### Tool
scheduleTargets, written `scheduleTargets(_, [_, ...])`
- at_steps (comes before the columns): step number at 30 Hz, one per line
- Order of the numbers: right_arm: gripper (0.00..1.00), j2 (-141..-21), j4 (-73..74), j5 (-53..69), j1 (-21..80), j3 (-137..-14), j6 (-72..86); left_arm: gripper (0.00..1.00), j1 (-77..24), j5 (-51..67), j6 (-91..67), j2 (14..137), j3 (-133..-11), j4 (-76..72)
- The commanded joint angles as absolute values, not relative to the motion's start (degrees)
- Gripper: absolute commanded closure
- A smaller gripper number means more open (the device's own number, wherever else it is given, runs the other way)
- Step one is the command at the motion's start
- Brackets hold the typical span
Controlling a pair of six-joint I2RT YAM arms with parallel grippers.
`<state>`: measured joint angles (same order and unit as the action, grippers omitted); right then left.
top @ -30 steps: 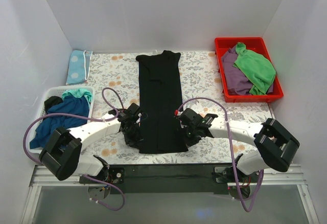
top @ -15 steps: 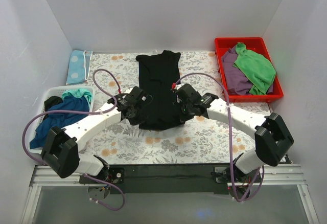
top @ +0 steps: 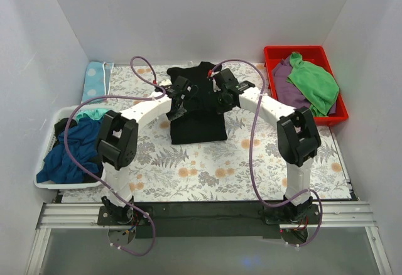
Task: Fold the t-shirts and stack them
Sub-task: Fold the folded rectangular tshirt in 1/3 of the way
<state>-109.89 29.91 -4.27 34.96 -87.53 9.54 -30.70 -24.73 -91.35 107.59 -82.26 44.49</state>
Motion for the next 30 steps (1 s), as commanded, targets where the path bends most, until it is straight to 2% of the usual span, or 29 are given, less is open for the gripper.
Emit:
scheduleTargets(1, [0.99,-115.39,29.53,-2.64,32.96,-97.19,6.42,1.00,-26.99,-27.51,-86.94,112.48,-90.25,42.89])
scheduleTargets(5, [0.99,-120.92,30.93,-1.14,32.17,-102.73,6.86,1.00,-25.67,-27.60,-83.33,117.15,-95.53,42.45])
scheduleTargets(14, [0.99,-126.12,31.46,-0.44,30.50,-106.87,8.52,1.00,-23.47,-22.25,-78.66,125.24,-105.73,42.71])
scheduleTargets(16, [0.99,-126.47,31.81,-0.44,30.15,-107.92,8.96,0.90,-23.03,-21.36,-77.96,125.33,-105.82,42.19])
scheduleTargets(17, [0.93,-126.65,31.90,-0.70,29.97,-108.97,9.14,0.80,-22.94,-20.49,-77.70,124.98,-105.82,41.32])
scheduleTargets(18, [0.82,-126.65,31.90,-1.49,29.71,-109.42,9.49,0.75,-22.68,-20.30,-77.17,124.63,-105.73,40.87])
scheduleTargets(21, [0.69,-126.48,31.99,-1.93,29.01,-112.32,10.28,0.59,-22.33,-19.95,-76.47,123.14,-106.26,39.64])
scheduleTargets(24, [0.68,-125.86,31.91,-3.24,28.92,-113.82,11.51,0.55,-22.32,-19.78,-76.55,121.03,-107.40,39.73])
scheduleTargets(30, [0.71,-121.30,30.68,-3.08,29.27,-109.97,13.27,0.53,-22.24,-20.05,-75.50,115.59,-104.95,38.68])
